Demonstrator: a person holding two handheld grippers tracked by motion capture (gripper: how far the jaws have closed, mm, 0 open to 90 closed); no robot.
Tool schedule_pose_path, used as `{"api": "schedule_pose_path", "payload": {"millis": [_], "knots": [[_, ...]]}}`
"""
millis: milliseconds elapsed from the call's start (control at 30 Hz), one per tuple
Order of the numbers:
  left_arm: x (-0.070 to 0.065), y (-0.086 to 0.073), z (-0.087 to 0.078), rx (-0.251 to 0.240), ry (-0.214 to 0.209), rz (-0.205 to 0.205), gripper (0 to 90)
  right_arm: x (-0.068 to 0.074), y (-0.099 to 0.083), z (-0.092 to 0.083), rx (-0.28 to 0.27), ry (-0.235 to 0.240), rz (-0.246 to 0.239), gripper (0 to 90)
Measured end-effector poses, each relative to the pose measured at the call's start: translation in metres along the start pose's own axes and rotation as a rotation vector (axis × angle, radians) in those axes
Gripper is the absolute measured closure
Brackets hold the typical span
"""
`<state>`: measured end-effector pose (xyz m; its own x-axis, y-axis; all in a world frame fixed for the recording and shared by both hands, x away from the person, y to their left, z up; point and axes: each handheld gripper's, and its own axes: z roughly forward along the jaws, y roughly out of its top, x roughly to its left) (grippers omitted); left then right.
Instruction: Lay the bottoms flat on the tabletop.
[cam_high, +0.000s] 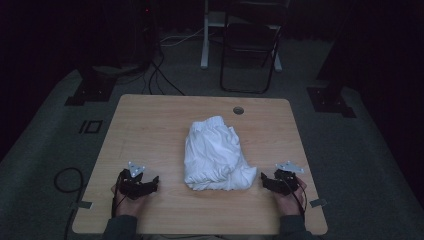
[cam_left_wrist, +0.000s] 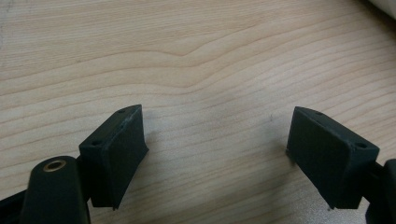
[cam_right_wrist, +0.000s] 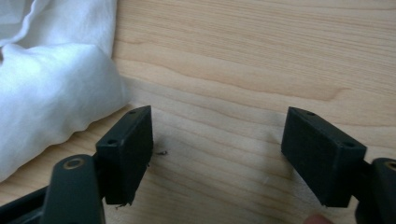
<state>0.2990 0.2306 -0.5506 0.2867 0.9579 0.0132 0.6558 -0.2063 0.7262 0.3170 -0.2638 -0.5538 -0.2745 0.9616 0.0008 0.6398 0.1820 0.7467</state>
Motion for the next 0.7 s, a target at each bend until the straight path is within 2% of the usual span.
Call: {"api": "schedule_pose_path", "payload": {"millis": [67,167,367,567,667,700], "knots": [[-0.0001,-0.0002,-0.0003,0.001,-0.001,0.0,19.3,0.0007,0.0001,0.0006,0.007,0.012,-0.01,19.7],[0.0001,-0.0003,-0.0006,0.0,0.002,0.0,20.4,0.001,0.0002,0.0007,0.008,0.016,-0.015,19.1],[0.0005,-0.0025,-0.0035,-0.014,0.009,-0.009,30.6,0.0008,0.0002,0.0006,0.007,0.023,-0.019,19.7],[-0.0027,-0.0038,-0.0054,-0.029,-0.008,0.005,40.8,0.0005,-0.0002,-0.0006,-0.006,0.027,-0.023,30.3],[-0.0043,-0.0042,-0.0062,-0.03,-0.015,0.012,45.7,0.0,-0.0002,-0.0025,-0.014,0.029,-0.023,45.0],[-0.0051,-0.0044,-0.0064,-0.032,-0.019,0.014,46.8,0.0,-0.0001,-0.0028,-0.015,0.029,-0.023,46.6]]}}
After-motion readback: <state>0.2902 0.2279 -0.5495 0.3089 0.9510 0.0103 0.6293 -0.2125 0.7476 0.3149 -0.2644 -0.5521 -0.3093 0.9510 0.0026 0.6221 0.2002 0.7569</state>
